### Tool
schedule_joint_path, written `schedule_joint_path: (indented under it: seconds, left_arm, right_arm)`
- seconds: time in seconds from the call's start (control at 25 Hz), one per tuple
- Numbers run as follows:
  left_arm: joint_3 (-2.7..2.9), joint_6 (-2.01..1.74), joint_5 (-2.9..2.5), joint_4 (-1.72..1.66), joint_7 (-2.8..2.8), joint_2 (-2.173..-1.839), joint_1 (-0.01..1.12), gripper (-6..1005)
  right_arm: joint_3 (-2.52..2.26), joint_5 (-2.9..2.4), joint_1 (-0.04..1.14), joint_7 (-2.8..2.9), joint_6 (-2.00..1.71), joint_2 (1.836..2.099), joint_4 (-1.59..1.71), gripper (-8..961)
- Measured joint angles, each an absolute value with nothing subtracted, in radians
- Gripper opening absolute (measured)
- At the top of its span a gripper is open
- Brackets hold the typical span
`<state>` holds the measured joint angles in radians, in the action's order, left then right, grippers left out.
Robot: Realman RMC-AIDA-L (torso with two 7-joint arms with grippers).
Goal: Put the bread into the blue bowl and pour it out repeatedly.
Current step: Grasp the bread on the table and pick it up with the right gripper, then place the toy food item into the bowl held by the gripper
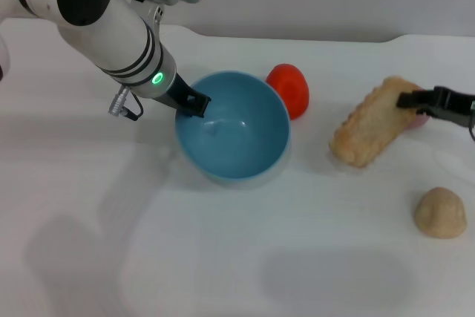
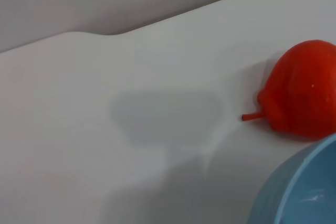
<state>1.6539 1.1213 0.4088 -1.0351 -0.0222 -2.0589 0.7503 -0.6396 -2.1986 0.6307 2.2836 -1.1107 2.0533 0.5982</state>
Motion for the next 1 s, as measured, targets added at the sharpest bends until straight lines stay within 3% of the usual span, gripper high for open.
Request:
schedule_joint_path:
  seconds: [0.48,1.0]
  left_arm:
    - [1.664,1.158,0.457,-1.031,-0.03,-2.067,0.769,-1]
    - [1.646,1.159,0.636,-1.031,-0.024,-2.063,0.772,-1]
  right_arm:
    - [-0.643,-2.03,0.631,2.07,-1.358,2.063,0.726,243]
    - [-0.893,-1.992,0.696,1.928,-1.309,2.067,0.74,152]
